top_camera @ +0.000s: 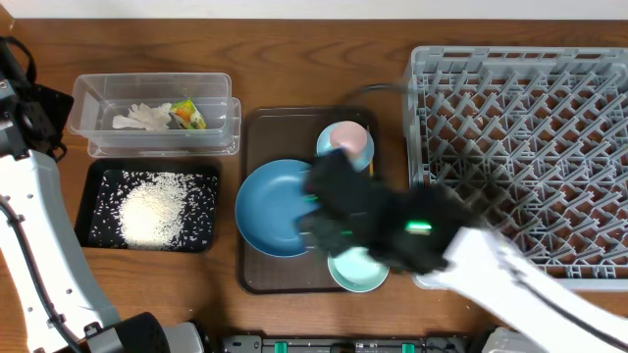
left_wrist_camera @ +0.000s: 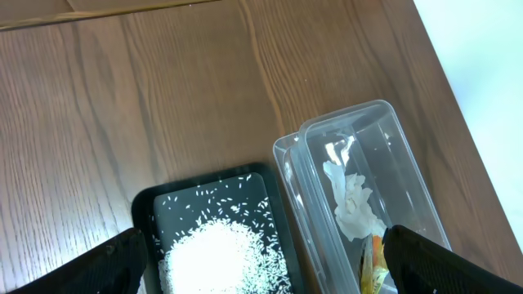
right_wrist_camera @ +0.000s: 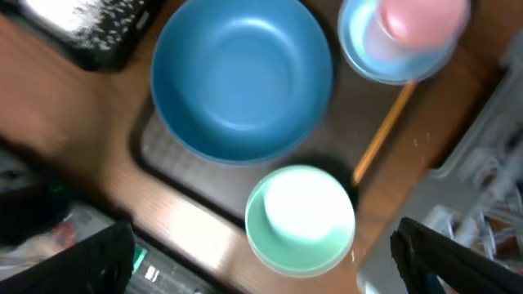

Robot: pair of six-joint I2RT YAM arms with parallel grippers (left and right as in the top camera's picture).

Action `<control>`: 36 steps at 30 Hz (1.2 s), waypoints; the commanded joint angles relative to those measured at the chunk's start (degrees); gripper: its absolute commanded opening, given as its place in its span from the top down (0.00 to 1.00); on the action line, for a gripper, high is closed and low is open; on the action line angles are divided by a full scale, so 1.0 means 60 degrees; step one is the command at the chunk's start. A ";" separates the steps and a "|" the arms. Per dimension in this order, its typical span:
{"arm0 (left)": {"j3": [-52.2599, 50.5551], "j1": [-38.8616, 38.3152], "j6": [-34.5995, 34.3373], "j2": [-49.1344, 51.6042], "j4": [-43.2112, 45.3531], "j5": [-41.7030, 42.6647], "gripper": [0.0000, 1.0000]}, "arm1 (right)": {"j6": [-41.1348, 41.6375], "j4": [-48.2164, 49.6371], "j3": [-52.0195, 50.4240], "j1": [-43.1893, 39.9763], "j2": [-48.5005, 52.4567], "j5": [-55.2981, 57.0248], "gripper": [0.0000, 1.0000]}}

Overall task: Sort waste into correct bins and load items into the dishwasher rack
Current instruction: 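Reach the right gripper to the blue plate rim and grasp it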

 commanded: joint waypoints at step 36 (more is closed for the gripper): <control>0.0007 0.0040 -0.0022 0.0025 -0.0025 -0.0127 0.05 | -0.1953 0.3785 0.0069 0.1333 0.5799 -0.1749 0.59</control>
